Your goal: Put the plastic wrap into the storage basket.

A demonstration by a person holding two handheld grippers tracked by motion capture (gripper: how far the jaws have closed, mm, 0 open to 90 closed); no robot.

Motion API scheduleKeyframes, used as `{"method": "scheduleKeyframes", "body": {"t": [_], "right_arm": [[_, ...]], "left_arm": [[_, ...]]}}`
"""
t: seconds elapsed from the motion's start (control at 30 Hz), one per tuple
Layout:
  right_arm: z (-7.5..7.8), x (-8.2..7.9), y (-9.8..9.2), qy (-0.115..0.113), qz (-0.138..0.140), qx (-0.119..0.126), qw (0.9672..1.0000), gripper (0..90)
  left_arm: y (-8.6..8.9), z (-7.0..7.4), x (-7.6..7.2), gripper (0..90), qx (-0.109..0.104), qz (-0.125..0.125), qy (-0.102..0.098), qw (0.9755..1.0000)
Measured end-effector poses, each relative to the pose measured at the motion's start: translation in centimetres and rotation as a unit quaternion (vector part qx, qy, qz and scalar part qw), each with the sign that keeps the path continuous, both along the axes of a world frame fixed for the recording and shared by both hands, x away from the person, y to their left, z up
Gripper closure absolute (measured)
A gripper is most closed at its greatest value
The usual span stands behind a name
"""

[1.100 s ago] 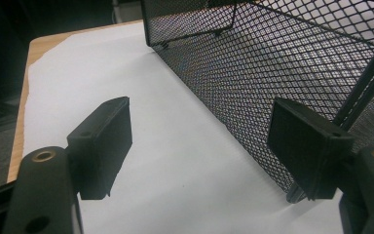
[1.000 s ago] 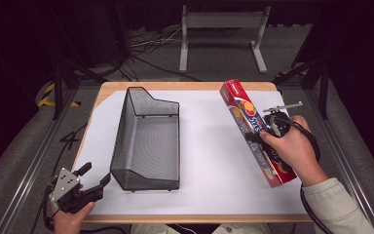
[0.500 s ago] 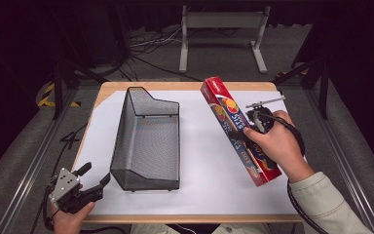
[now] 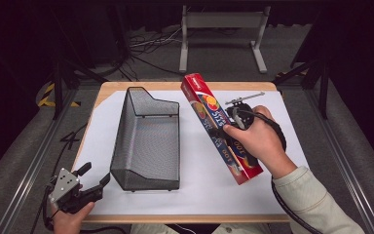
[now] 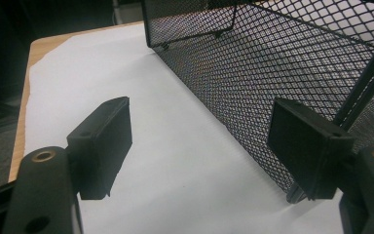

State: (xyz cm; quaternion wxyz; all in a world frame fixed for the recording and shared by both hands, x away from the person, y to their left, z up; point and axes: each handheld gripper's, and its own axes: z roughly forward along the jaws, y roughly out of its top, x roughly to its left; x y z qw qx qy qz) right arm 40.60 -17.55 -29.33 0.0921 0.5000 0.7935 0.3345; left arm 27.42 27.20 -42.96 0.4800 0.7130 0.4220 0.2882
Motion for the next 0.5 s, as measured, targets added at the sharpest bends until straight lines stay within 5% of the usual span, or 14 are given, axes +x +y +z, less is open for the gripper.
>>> {"method": "scheduleKeyframes", "body": {"t": [0.5], "right_arm": [[0.6, 0.3, 5.1, 0.003, 0.038, -0.006, 0.9993, 39.5]], "left_arm": [[0.0, 0.0, 0.0, 25.0, -0.003, -0.003, -0.002, 1.0000]]}}
